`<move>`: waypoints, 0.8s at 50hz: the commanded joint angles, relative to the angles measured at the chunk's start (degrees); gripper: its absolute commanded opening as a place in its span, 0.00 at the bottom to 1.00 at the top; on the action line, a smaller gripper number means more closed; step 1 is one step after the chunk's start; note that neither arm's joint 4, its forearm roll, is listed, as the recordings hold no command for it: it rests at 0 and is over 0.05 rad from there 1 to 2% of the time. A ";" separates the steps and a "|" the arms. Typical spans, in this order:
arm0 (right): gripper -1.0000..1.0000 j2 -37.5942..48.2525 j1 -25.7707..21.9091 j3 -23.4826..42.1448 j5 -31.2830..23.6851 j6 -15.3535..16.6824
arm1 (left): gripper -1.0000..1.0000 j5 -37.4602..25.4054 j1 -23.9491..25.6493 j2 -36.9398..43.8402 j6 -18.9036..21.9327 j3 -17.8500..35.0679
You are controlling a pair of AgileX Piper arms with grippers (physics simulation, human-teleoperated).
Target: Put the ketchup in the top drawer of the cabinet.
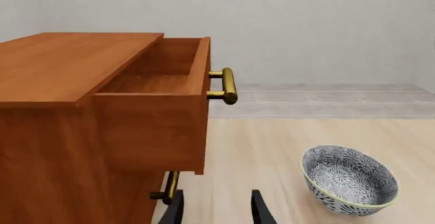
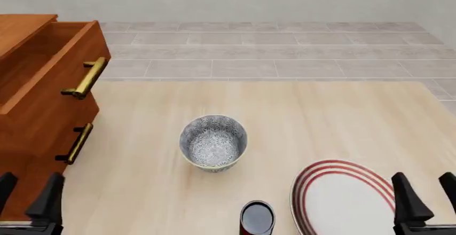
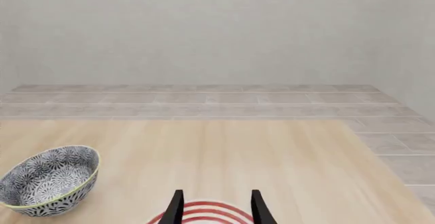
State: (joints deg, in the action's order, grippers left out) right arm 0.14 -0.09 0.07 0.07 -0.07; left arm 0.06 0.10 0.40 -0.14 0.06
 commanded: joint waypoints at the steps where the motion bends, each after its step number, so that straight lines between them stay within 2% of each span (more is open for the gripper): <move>1: 1.00 0.63 -0.09 0.50 0.53 -0.09 | 1.00 -0.29 1.00 1.67 -0.43 0.50; 5: 1.00 1.55 -0.32 0.44 1.39 -0.28 | 1.00 -0.55 1.41 2.67 -0.85 0.93; 6: 1.00 1.41 -0.45 0.41 1.39 -0.53 | 1.00 -0.87 1.48 2.12 0.09 0.92; 8: 1.00 0.52 -0.84 0.47 0.87 -2.53 | 1.00 -0.59 1.32 2.70 -0.16 0.85; 10: 1.00 0.61 -1.10 0.58 0.78 -1.74 | 1.00 -0.25 1.30 3.83 -1.38 1.08; 17: 1.00 0.71 -1.45 0.28 1.15 -1.23 | 1.00 -2.50 2.30 2.47 -0.87 2.09; 20: 1.00 0.92 -1.32 0.22 1.37 -0.95 | 1.00 -5.60 3.73 0.95 0.16 3.62; 22: 1.00 0.88 -0.94 0.17 1.29 -0.51 | 1.00 -8.39 6.00 1.14 -2.12 5.53; 26: 1.00 0.77 -0.37 0.01 1.18 -0.45 | 1.00 -14.91 11.56 0.61 -2.55 10.40; 27: 1.00 0.72 -0.24 -0.01 1.12 -0.42 | 1.00 -14.95 11.56 0.59 -2.55 10.42; 29: 1.00 0.42 -0.09 -0.03 1.05 -0.48 | 1.00 -20.48 14.98 0.60 -2.94 15.48; 30: 1.00 0.40 -0.09 -0.03 1.03 -0.48 | 1.00 -20.55 14.98 0.58 -2.94 15.53; 32: 1.00 0.57 -0.02 -0.04 1.08 -0.58 | 1.00 -23.23 18.44 1.27 -2.57 17.68; 35: 1.00 0.51 -0.03 -0.05 0.83 -0.51 | 1.00 -25.07 22.01 1.92 -2.27 19.01; 36: 1.00 0.65 -0.10 -0.06 0.94 -0.57 | 1.00 -24.97 24.24 3.31 -3.89 18.90; 39: 1.00 0.84 -0.13 -0.06 1.18 -0.27 | 1.00 -24.44 25.39 3.90 -2.41 18.35; 40: 1.00 0.97 -0.08 -0.06 1.28 -0.23 | 1.00 -23.80 26.01 4.72 -3.26 17.99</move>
State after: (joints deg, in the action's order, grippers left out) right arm 0.84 -0.36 0.09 1.14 -0.60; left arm -19.05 17.51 2.73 -2.68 14.41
